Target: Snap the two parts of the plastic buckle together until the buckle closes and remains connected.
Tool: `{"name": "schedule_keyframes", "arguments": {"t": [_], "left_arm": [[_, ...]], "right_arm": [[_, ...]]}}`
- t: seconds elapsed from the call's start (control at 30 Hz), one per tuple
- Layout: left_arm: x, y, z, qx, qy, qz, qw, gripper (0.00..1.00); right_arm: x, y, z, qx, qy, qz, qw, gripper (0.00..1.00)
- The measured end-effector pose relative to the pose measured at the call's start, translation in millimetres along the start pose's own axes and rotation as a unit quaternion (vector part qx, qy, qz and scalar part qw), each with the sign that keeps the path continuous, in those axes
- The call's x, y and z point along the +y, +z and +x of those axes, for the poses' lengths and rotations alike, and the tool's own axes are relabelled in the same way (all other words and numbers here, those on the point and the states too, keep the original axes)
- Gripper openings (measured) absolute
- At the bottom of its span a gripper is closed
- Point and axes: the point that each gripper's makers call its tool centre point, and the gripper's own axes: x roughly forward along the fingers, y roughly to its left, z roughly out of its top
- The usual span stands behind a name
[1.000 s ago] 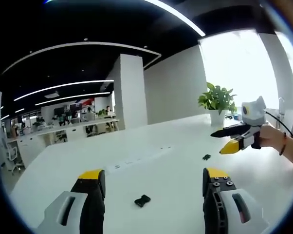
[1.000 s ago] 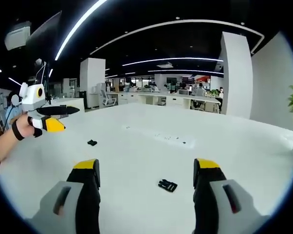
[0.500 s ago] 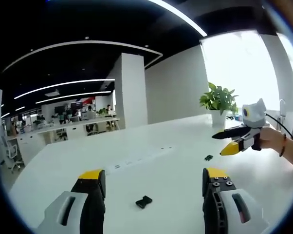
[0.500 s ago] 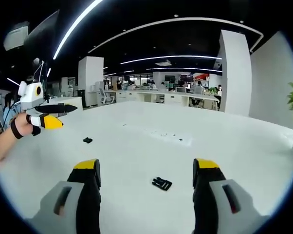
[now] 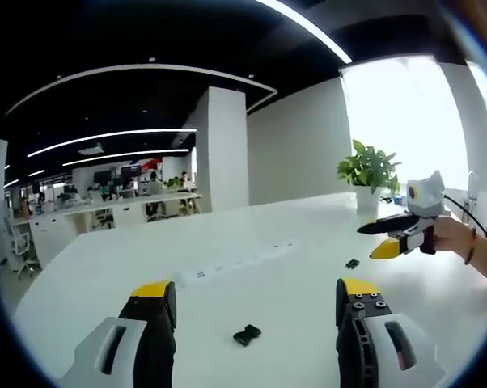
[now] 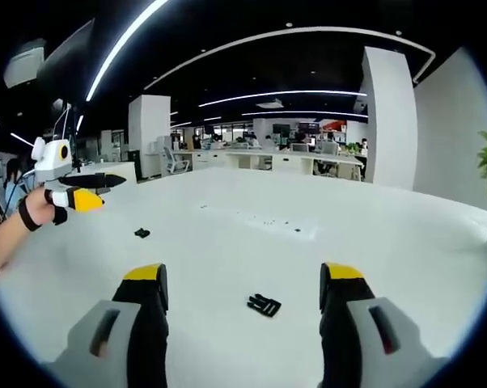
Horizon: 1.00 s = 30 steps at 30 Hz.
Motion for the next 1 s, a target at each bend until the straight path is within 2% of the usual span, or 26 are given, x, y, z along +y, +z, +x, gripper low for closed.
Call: {"name": "schedule_keyframes", "arguments": {"t": [0.2,0.63,1.0], "left_arm": [[-0.9,-1.9,2.3,0.006,-0.001,0.0,1.0,0.82],[-2.2,6.6,5.3,0.0,-0.001,0.006,1.0,0.82],[-2.3,2.0,7.4,0.004,-0.002,0.004,1.0,0.82]], "right_arm": [[-1.3,1.1,-0.1,0.0,-0.001,-0.002,1.0,0.76],[-2.5,4.4,1.9,0.005,-0.002,-0.016,0.9999,0.76],[-7.8,0.4,0.7,-0.003,-0.008,-0.005,1.0,0.74]]}}
